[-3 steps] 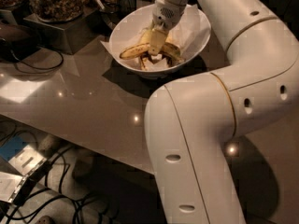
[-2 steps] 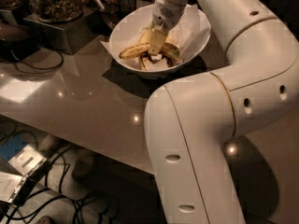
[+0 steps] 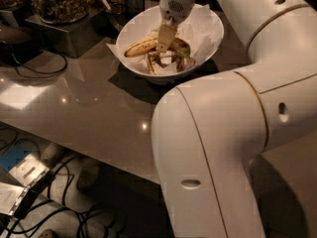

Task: Pick banana from white bowl

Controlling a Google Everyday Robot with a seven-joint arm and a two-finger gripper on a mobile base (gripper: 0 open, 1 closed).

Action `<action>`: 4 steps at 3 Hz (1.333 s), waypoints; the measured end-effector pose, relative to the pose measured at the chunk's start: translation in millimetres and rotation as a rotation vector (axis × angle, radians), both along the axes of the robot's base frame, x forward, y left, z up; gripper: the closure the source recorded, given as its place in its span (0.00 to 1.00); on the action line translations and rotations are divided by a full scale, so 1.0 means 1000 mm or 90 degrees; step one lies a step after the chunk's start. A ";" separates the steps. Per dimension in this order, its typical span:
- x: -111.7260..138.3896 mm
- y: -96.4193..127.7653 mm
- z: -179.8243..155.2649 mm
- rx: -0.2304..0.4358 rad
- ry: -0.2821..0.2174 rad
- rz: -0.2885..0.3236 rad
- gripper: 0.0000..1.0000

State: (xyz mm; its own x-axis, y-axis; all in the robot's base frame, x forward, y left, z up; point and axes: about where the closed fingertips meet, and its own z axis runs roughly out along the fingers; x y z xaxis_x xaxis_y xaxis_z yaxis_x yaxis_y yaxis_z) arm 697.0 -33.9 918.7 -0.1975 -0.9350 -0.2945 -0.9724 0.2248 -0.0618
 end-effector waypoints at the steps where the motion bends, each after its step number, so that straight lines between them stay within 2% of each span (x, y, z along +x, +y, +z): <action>1: -0.019 -0.002 0.026 -0.019 -0.036 0.013 1.00; 3: -0.029 -0.007 0.043 -0.026 -0.063 0.006 1.00; 4: -0.076 -0.020 0.083 -0.028 -0.112 0.001 1.00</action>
Offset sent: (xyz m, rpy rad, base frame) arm -0.0144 -0.0013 0.0207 -0.0250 -0.0473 0.0183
